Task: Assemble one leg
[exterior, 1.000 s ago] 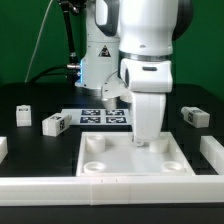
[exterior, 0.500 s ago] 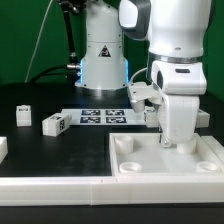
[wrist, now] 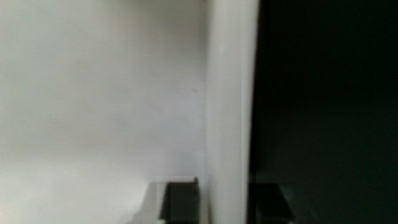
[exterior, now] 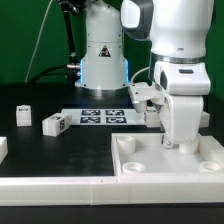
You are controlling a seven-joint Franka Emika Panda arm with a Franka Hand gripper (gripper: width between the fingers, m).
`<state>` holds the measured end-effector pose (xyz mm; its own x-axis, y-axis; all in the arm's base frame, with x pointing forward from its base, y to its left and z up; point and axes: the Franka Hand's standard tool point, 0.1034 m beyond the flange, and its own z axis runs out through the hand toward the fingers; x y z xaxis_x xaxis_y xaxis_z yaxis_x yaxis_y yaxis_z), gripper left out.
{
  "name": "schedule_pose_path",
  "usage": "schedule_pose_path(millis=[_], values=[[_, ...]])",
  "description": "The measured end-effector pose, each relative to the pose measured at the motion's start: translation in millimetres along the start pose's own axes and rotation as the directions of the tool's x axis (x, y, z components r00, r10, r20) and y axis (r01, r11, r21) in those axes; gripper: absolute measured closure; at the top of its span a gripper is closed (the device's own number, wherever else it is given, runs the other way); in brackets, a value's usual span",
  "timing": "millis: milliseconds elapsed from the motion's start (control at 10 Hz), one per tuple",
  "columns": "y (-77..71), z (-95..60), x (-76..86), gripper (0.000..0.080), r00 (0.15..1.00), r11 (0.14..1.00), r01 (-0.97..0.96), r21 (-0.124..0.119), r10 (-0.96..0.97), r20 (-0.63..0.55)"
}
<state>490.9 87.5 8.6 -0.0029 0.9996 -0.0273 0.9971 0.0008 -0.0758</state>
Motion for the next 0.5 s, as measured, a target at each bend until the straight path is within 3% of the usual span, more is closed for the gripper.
schedule_pose_path(millis=[100, 200, 300, 500], values=[[0.0, 0.1, 0.0, 0.0514, 1.0, 1.0, 0.0, 0.0, 0.0, 0.0], [0.0, 0.1, -0.1, 0.0312, 1.0, 1.0, 0.0, 0.0, 0.0, 0.0], [-0.1, 0.1, -0.1, 0.0199, 1.0, 1.0, 0.0, 0.0, 0.0, 0.0], [-0.1, 0.1, -0.1, 0.016, 1.0, 1.0, 0.0, 0.0, 0.0, 0.0]])
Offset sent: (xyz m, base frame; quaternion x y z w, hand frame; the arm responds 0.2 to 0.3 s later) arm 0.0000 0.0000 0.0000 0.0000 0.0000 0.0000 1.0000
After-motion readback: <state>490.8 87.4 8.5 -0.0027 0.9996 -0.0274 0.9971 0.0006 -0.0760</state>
